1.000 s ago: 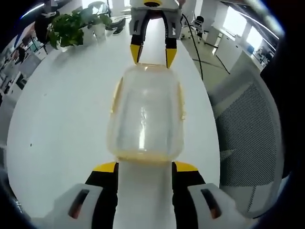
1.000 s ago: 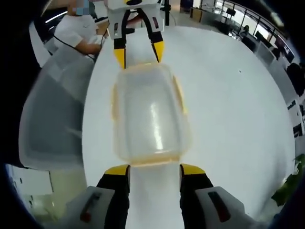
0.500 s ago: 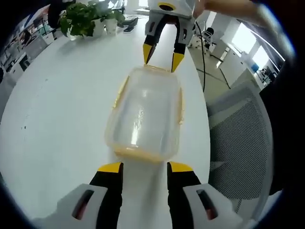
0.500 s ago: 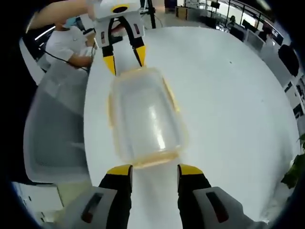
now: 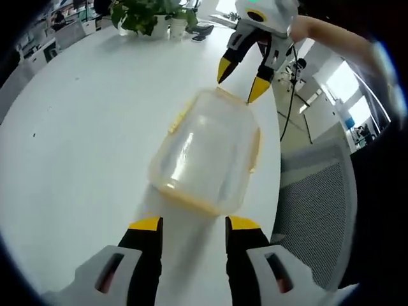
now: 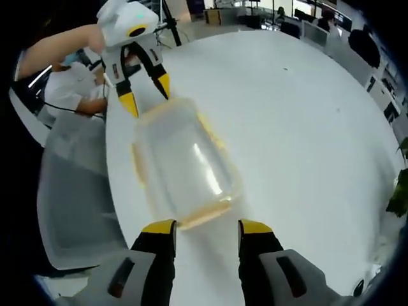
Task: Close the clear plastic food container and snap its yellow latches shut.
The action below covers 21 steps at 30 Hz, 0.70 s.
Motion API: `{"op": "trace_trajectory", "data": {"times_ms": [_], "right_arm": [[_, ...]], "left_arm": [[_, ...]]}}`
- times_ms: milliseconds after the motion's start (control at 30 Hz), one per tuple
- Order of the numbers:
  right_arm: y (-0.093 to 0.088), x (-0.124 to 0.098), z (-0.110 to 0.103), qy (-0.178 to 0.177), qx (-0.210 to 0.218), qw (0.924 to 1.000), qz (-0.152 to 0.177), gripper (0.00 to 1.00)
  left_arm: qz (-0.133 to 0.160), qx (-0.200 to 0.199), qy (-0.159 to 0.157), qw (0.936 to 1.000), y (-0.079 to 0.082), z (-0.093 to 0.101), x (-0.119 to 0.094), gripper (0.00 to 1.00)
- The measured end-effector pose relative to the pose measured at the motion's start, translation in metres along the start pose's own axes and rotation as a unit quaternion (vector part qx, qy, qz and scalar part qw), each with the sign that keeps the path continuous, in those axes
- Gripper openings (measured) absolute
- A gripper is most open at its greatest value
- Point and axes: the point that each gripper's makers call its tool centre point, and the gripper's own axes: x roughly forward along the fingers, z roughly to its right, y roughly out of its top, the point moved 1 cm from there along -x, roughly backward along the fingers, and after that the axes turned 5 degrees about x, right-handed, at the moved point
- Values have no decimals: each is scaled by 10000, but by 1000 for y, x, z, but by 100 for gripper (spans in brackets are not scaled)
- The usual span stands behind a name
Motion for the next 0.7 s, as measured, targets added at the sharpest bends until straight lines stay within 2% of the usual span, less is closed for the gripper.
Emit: {"op": "trace_trajectory", "data": {"times_ms": [133,300,433,567,700], "right_arm": [[1,-1,2,-39,182,9998,48,38],[4,-3,5,-70,535,9985,115,36],[3,-2,9,-149,730,9972,104,35],[1,-2,9,-167,978,9950,120,33],[0,-2,8,-190,1214,9923,168,32]], "left_arm": [[123,-321,-2,9994,3,0,-3,40],[65,-766,11,9970,0,-2,-4,40],[87,-1347,-6,9908,-4,-5,-2,40],[181,-1681,-35,9856,-4,-5,-2,40],[166,-1833,62,9829,-6,-6,-3,37]]}}
